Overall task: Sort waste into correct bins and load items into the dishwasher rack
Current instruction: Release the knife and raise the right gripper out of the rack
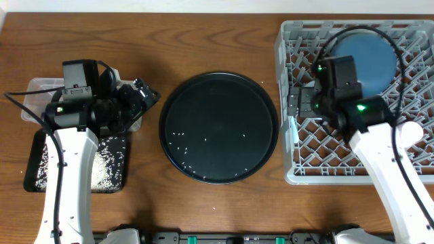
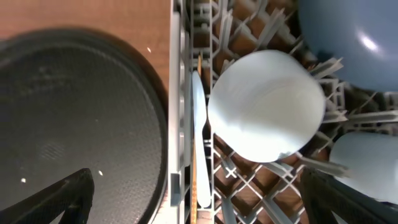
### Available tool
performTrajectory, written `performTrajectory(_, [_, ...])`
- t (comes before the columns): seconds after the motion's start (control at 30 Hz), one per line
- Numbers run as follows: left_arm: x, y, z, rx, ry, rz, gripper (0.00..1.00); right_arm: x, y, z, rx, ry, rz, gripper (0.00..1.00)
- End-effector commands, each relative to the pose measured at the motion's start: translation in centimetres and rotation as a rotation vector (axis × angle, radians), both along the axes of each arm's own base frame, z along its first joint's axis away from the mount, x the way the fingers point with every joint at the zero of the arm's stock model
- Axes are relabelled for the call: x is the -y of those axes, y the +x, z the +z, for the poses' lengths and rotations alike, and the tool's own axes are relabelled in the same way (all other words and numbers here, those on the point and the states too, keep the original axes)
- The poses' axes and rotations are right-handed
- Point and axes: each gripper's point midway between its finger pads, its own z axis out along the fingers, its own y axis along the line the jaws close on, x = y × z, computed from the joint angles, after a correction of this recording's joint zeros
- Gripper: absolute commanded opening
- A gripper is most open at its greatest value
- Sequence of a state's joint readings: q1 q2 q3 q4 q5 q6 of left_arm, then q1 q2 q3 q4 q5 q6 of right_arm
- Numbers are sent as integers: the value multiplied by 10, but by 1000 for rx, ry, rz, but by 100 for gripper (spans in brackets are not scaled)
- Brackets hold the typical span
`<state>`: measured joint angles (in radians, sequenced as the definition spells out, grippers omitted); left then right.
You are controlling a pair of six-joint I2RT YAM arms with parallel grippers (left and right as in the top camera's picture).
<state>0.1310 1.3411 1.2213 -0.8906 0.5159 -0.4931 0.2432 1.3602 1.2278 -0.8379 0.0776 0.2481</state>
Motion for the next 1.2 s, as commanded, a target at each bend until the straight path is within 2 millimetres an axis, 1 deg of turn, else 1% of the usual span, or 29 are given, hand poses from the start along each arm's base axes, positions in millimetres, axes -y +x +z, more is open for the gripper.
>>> performTrajectory(0.0, [-3, 1, 0, 2, 13, 0, 98, 2, -6, 31, 90, 18, 5, 99])
performTrajectory(0.13, [-3, 1, 0, 2, 13, 0, 98, 4, -18, 62, 182, 41, 5, 99])
performTrajectory(0.3, [-3, 1, 0, 2, 13, 0, 98, 10, -40, 103, 314, 73, 4, 99])
performTrajectory(0.5, [-3, 1, 0, 2, 13, 0, 98, 19, -77, 152, 488, 116, 4, 99])
performTrajectory(0.63, [-3, 1, 0, 2, 13, 0, 98, 25, -102, 177, 586, 140, 4, 99])
performTrajectory(0.77, [-3, 1, 0, 2, 13, 0, 98, 33, -131, 193, 660, 158, 4, 99])
performTrajectory(0.9, [-3, 1, 0, 2, 13, 0, 98, 40, -161, 200, 710, 170, 3, 99])
performTrajectory(1.17, [-3, 1, 0, 2, 13, 0, 98, 57, -235, 214, 882, 215, 6, 99])
